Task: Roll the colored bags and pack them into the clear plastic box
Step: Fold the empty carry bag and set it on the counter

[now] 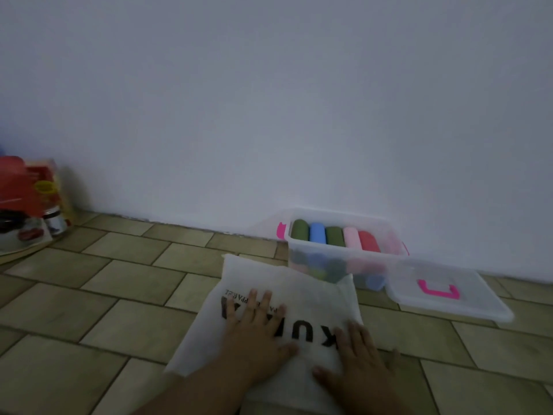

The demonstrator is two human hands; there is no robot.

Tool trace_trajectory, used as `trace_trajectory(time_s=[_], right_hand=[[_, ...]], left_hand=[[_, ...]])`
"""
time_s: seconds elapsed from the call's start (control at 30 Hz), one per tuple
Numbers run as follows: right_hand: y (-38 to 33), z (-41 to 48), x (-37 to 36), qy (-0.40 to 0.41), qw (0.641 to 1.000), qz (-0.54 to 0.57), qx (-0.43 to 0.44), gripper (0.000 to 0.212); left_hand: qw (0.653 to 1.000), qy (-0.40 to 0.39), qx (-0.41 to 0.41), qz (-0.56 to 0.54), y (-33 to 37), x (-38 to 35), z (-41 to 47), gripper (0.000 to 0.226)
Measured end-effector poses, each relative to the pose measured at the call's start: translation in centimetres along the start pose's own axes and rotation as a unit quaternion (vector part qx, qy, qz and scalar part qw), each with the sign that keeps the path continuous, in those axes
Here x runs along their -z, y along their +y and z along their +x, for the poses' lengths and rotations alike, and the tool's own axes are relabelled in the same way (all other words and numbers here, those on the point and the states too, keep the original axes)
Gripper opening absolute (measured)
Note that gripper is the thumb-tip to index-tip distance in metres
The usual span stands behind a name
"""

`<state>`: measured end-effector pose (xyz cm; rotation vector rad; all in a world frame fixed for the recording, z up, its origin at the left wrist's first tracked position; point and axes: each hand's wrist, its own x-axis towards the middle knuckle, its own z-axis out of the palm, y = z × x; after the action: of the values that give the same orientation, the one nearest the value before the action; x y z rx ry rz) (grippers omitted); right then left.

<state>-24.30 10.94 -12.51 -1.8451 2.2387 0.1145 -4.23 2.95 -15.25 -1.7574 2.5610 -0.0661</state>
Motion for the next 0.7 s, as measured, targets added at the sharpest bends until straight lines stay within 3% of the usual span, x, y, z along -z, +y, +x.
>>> trace_trajectory(time_s=[0.1, 0.17, 0.2, 0.27, 0.3, 0.37, 0.43, 0.5, 0.57, 0.63, 0.7], right_hand=[[0.6, 0.4, -0.8, -0.007, 1.0, 0.029, -0.002, 0.106], [0.6, 0.8, -0.9, 0.002, 0.999, 0.04, 0.003, 0.108], [0.7, 0.9, -1.0, 0.01, 0.999, 0.044, 0.004, 0.11], [0.9, 1.1, -1.3, 0.024, 0.999, 0.048, 0.005, 0.112], [1.0, 1.2, -1.6, 0.031, 0.998, 0.05, 0.007, 0.113], [1.1, 1.3, -2.3, 0.05, 0.997, 0.058, 0.014, 0.113], [1.2, 1.5, -2.7, 0.065, 0.995, 0.07, 0.019, 0.114], [1.3, 1.7, -3.0, 0.074, 0.994, 0.076, 0.019, 0.114], [1.3, 1.7, -2.9, 0.076, 0.993, 0.085, 0.025, 0.114], [1.0, 1.4, -2.2, 0.069, 0.993, 0.095, 0.032, 0.111], [0.9, 0.8, -1.4, 0.081, 0.99, 0.105, 0.046, 0.105]], left_hand=[[0.999, 0.04, -0.019, 0.009, -0.2, 1.0, -0.3, 0.084], [0.992, 0.123, -0.018, 0.001, -0.8, 2.6, -1.2, 0.078], [0.987, 0.16, 0.013, -0.015, -1.4, 3.3, -1.8, 0.08], [0.974, 0.16, 0.146, -0.06, -3.9, 4.3, -3.0, 0.088], [0.961, 0.132, 0.217, -0.106, -5.7, 4.5, -3.5, 0.092], [0.924, 0.046, 0.276, -0.26, -8.5, 4.9, -4.4, 0.095], [0.886, -0.05, 0.291, -0.357, -9.5, 6.5, -5.6, 0.082], [0.863, -0.083, 0.292, -0.403, -9.9, 8.1, -6.4, 0.05], [0.801, -0.071, 0.276, -0.527, -8.7, 9.9, -6.9, 0.03], [0.753, -0.024, 0.244, -0.611, -6.2, 11.5, -6.5, 0.028], [0.752, 0.017, 0.207, -0.626, -2.1, 12.5, -5.2, 0.029]])
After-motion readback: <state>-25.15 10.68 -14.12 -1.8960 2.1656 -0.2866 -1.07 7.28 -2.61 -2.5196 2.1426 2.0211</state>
